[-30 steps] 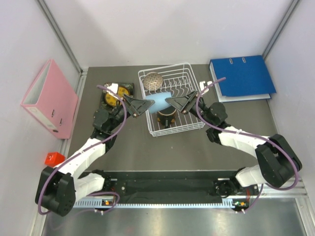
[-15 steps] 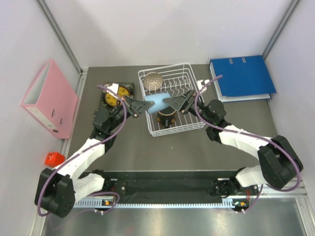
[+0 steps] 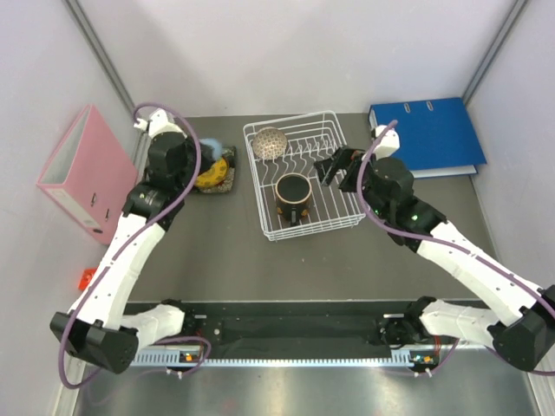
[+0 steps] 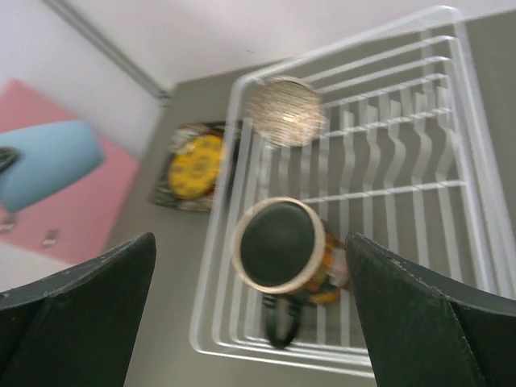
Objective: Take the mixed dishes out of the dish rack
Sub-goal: Place the cup at the center of the board.
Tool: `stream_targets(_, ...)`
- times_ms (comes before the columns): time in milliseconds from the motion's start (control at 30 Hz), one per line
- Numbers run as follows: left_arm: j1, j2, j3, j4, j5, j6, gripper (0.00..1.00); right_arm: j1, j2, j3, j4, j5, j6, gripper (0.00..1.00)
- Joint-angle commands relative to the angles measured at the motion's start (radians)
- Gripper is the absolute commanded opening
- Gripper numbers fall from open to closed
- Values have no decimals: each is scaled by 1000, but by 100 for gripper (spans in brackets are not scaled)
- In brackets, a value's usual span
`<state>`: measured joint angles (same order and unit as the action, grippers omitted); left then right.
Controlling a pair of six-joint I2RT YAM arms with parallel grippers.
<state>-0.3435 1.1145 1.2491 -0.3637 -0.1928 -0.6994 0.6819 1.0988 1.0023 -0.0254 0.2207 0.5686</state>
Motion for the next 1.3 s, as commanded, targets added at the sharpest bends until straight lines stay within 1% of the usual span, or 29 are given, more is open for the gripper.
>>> stream_targets(0, 116, 53, -37, -302, -295, 124, 0, 16, -36, -40, -160, 164, -93, 100)
stream_targets(67, 149, 90, -60, -299, -304, 129, 0, 18, -46, -62, -142, 157, -99, 100)
stream_targets(200, 222, 178, -73, -316, -238, 101, 0, 18, -77, -99, -136, 132, -108, 100)
stream_targets(233, 248, 204, -77, -320, -202, 98, 0, 18, -83, -106, -125, 128, -110, 100)
stream_targets(367, 287, 261, -97, -310, -191, 98, 0, 18, -111, -162, -85, 121, -115, 100)
stream_targets(433, 314, 321, -91, -313, -200, 101, 0, 18, -108, -168, -74, 108, -113, 100)
stream_targets(500, 336, 363, -77, -311, -175, 98, 0, 18, -91, -166, -68, 98, -113, 100)
stream_targets(533, 366, 396, -62, -302, -163, 97, 0, 18, -86, -166, -67, 89, -111, 100)
stream_targets(600, 392, 444, -39, -273, -129, 86, 0, 18, -76, -159, -68, 80, -110, 100)
stream_targets(667, 406, 488, 21, -276, -109, 80, 0, 18, -73, -153, -70, 72, -107, 100)
stream_targets(733, 423, 570, 102, -319, -93, 75, 0, 16, -76, -149, -74, 68, -107, 100)
stream_targets(800, 439, 637, 145, -351, -67, 72, 0, 18, -85, -152, -76, 74, -108, 100)
stream_targets(900, 449, 691, 216, -368, -50, 72, 0, 18, -94, -168, -70, 89, -110, 100)
stream_targets(967, 457, 712, 237, -371, -51, 80, 0, 18, -88, -171, -74, 92, -107, 100)
stream_targets(1100, 498, 769, 285, -385, -7, 87, 0, 18, -79, -171, -80, 91, -107, 100)
stream_targets(1200, 500, 775, 280, -399, -7, 93, 0, 18, -67, -165, -80, 91, -107, 100)
stream_targets(1267, 502, 769, 270, -396, -33, 100, 0, 18, -54, -160, -76, 89, -108, 100)
